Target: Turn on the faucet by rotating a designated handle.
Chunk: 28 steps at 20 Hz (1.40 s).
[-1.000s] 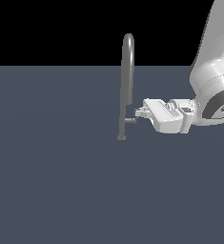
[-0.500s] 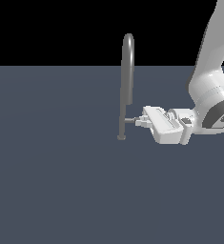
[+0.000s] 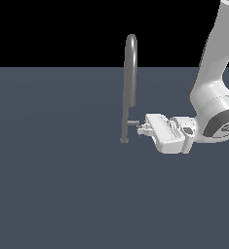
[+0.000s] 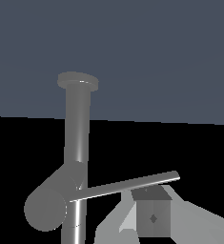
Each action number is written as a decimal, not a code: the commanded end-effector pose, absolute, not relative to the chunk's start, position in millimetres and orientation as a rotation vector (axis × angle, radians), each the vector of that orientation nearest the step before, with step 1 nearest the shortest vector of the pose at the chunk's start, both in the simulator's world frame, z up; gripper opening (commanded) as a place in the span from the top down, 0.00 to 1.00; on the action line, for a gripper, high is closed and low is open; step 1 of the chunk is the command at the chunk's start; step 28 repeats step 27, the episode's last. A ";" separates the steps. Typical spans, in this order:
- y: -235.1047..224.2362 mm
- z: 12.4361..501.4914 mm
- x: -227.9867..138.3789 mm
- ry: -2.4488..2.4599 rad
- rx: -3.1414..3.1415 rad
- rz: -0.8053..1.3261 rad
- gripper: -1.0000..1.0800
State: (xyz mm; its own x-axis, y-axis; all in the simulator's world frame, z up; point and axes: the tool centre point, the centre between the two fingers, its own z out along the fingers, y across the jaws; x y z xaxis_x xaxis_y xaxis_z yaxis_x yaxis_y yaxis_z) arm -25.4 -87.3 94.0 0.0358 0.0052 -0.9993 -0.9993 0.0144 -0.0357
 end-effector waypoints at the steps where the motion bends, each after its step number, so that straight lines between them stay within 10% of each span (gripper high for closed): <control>1: -87.3 79.6 -23.8 1.200 -1.205 1.178 1.00; 28: -88.2 30.4 10.0 1.219 -1.192 1.191 1.00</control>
